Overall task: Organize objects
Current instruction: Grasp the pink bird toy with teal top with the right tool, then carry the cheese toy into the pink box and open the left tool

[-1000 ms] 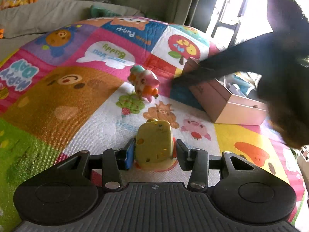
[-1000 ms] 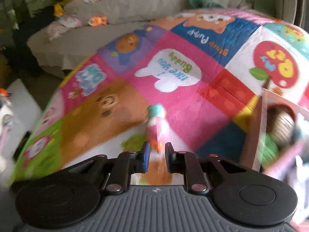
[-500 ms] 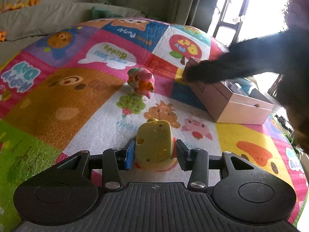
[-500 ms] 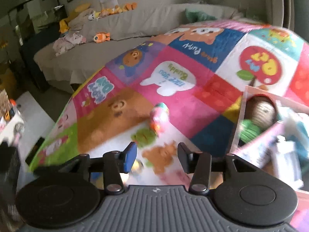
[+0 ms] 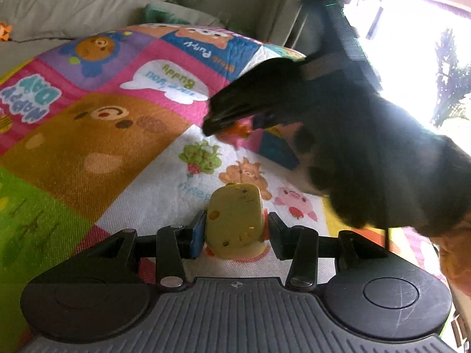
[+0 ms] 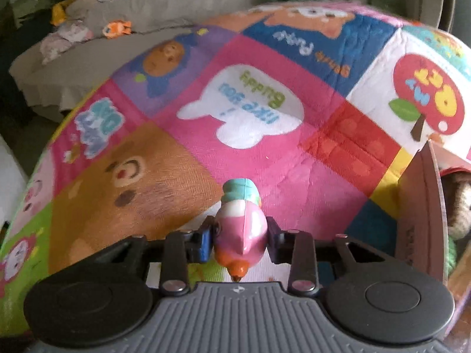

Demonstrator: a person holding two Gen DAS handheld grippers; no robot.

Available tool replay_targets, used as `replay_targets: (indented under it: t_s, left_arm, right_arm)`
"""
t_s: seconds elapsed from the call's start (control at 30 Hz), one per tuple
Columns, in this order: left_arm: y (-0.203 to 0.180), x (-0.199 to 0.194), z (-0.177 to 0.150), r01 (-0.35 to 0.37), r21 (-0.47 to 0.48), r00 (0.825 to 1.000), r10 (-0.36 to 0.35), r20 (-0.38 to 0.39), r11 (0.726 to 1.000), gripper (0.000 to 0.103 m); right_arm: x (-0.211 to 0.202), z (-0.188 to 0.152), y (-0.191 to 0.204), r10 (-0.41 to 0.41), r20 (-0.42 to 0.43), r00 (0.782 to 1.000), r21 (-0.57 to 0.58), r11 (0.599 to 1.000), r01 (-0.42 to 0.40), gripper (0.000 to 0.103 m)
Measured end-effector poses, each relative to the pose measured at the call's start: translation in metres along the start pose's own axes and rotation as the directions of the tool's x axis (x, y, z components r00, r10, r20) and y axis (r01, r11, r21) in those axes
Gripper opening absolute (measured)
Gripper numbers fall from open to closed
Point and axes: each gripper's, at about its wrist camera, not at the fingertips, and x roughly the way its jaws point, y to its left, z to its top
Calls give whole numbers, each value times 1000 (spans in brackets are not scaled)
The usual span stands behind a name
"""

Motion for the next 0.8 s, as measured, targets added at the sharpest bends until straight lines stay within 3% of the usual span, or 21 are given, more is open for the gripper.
replay_targets:
  t_s: [0.13, 0.23, 0.37, 0.53, 0.67, 0.8]
  left_arm:
    - [-2, -1, 0, -8, 8, 1000, 8, -2, 1000, 48]
    - [-4, 0, 0, -15, 17, 1000, 16, -4, 1000, 48]
    - [-7, 0, 2, -24, 24, 1000, 24, -8, 999, 48]
    - [-23, 0, 2, -71, 90, 997, 74, -35, 993, 47]
    - [-45, -3, 11, 15, 88, 995, -6, -102, 996, 47]
    - [-82, -6, 49, 107, 115, 991, -97, -90, 988, 47]
  right_arm:
    - [-53, -22, -14, 76, 33, 997, -9, 997, -76, 34]
    - [-106, -62, -30, 114, 70, 991, -29, 993, -113, 34]
    - [-168, -130, -53, 24, 137, 990, -71, 997, -14, 34]
    - [-212, -197, -88, -109, 190, 976, -8, 994, 113, 34]
    - [-232, -223, -115, -151, 270, 951, 94, 987, 130, 34]
    - [-235, -233, -130, -142, 338, 930, 155, 983, 94, 34]
